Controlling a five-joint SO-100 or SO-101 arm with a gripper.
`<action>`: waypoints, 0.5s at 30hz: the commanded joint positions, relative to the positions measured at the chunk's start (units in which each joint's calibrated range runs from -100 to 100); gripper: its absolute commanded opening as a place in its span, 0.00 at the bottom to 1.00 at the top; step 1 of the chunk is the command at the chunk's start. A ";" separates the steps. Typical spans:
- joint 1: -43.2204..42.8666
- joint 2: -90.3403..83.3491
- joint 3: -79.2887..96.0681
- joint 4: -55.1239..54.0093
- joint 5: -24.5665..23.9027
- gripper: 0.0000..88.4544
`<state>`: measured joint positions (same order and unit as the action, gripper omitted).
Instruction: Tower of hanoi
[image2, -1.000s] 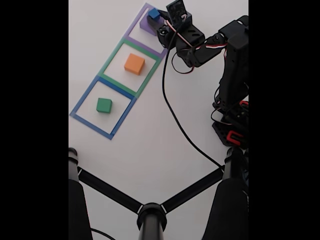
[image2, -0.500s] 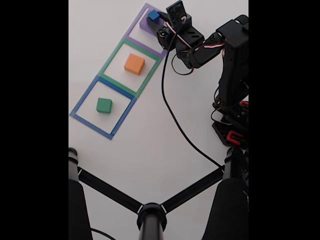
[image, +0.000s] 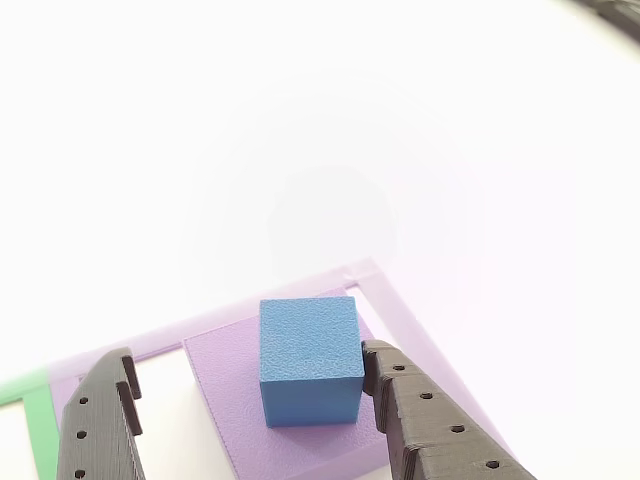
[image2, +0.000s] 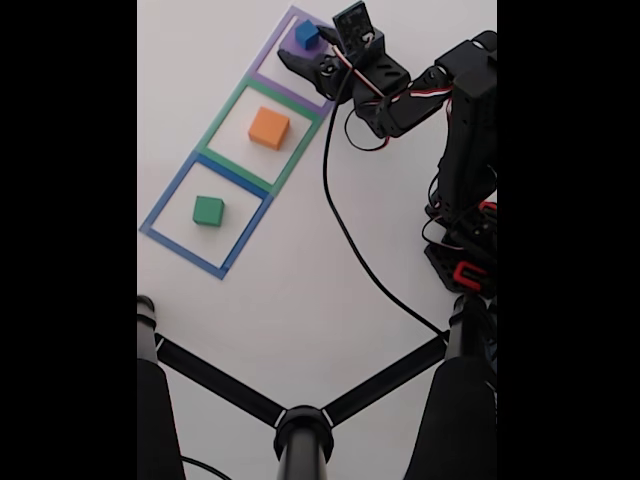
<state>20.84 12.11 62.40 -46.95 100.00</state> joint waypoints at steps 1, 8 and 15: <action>-1.20 -15.72 1.43 12.43 0.00 0.27; -1.51 -42.00 -10.29 60.91 0.00 0.27; -4.40 -46.25 -43.64 106.08 0.00 0.09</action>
<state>17.89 -30.86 38.73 34.67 100.00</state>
